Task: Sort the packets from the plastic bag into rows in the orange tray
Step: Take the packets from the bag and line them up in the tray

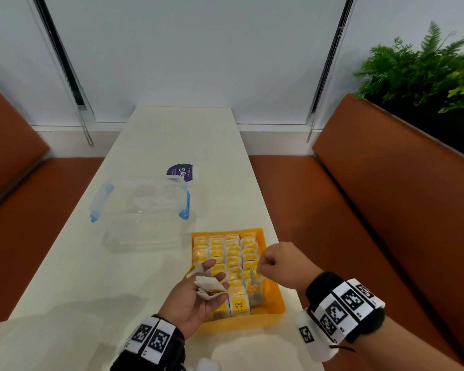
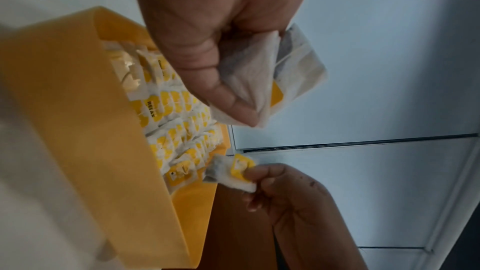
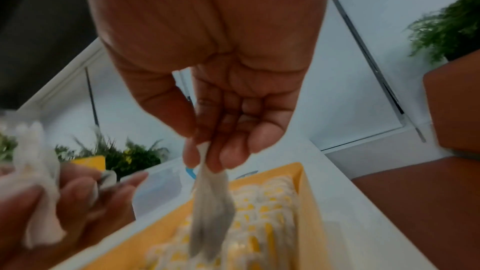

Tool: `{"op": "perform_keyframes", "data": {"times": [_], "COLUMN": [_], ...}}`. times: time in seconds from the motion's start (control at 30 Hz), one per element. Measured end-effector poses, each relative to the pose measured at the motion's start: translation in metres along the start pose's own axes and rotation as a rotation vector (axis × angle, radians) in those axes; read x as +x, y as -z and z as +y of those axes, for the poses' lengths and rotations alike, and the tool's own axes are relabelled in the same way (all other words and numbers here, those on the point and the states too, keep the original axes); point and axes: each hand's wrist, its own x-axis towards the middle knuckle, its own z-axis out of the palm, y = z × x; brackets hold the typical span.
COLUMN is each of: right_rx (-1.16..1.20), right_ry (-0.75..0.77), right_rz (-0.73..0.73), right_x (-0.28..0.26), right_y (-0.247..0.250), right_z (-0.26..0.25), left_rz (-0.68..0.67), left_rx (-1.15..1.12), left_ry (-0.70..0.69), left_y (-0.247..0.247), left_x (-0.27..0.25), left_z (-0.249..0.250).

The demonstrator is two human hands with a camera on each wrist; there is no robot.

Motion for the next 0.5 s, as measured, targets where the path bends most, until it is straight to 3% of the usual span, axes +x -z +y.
{"op": "perform_keyframes", "data": {"times": [0.27,0.5], "right_rx": [-0.48,-0.838], "right_ry": [0.072,0.195], "right_rz": [-0.347,-0.336], "right_x": [0.008,0.022], "right_y": [-0.011,-0.032], "right_z": [0.001,0.0], "left_rz": [0.005,0.017], "left_rx": [-0.014,-0.021], "left_ry": [0.001,0.01], "left_y": [0.004,0.002], "left_x": [0.002,0.003], "left_z": [-0.002,-0.001]}}
